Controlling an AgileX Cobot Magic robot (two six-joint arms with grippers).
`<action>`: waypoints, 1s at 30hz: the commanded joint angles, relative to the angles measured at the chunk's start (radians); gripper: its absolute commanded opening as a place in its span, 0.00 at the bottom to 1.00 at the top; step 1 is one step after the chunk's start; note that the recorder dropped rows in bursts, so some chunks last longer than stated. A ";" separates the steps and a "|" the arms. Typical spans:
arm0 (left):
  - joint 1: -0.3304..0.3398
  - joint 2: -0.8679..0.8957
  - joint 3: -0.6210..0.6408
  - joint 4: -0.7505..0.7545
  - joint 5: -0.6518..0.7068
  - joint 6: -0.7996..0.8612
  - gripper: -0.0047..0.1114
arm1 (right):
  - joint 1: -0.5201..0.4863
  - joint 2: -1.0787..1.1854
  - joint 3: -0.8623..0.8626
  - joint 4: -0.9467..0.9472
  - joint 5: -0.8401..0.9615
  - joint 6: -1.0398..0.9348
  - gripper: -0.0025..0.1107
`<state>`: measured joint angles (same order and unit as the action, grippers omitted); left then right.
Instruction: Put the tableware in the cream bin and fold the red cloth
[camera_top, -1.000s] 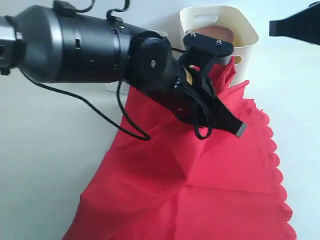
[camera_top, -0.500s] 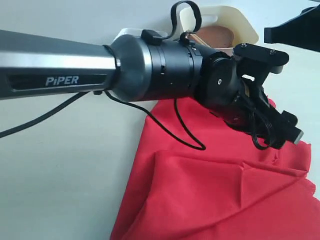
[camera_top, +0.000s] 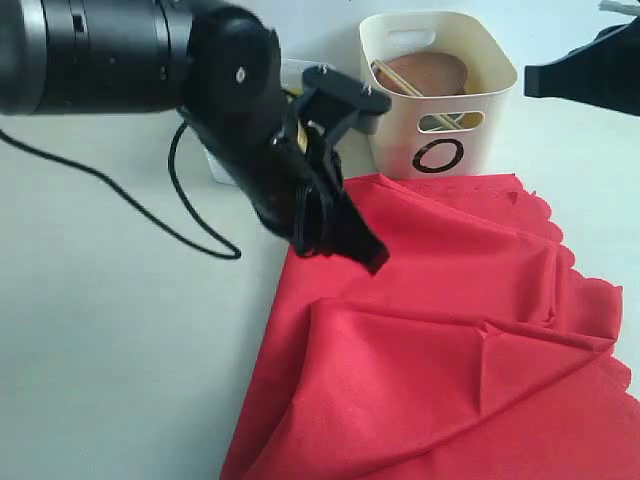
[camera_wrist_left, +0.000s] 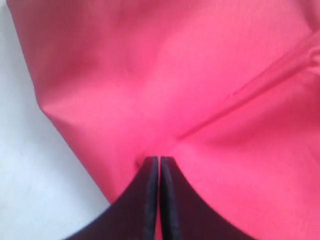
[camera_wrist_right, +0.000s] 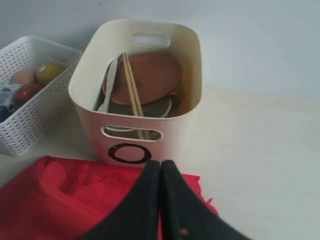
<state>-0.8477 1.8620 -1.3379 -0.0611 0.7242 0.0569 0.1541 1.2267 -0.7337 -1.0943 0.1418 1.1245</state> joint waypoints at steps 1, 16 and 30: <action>-0.002 -0.012 0.131 -0.001 -0.078 0.012 0.06 | -0.003 -0.002 0.031 -0.003 -0.126 -0.005 0.02; -0.110 0.010 0.367 -0.170 -0.322 0.083 0.06 | -0.003 -0.002 0.048 -0.003 -0.208 0.001 0.02; -0.298 -0.090 0.323 -0.143 -0.331 0.122 0.05 | -0.003 -0.002 0.059 -0.005 -0.199 0.001 0.02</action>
<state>-1.1432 1.8398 -1.0054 -0.2255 0.3648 0.1751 0.1541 1.2267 -0.6793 -1.0943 -0.0605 1.1245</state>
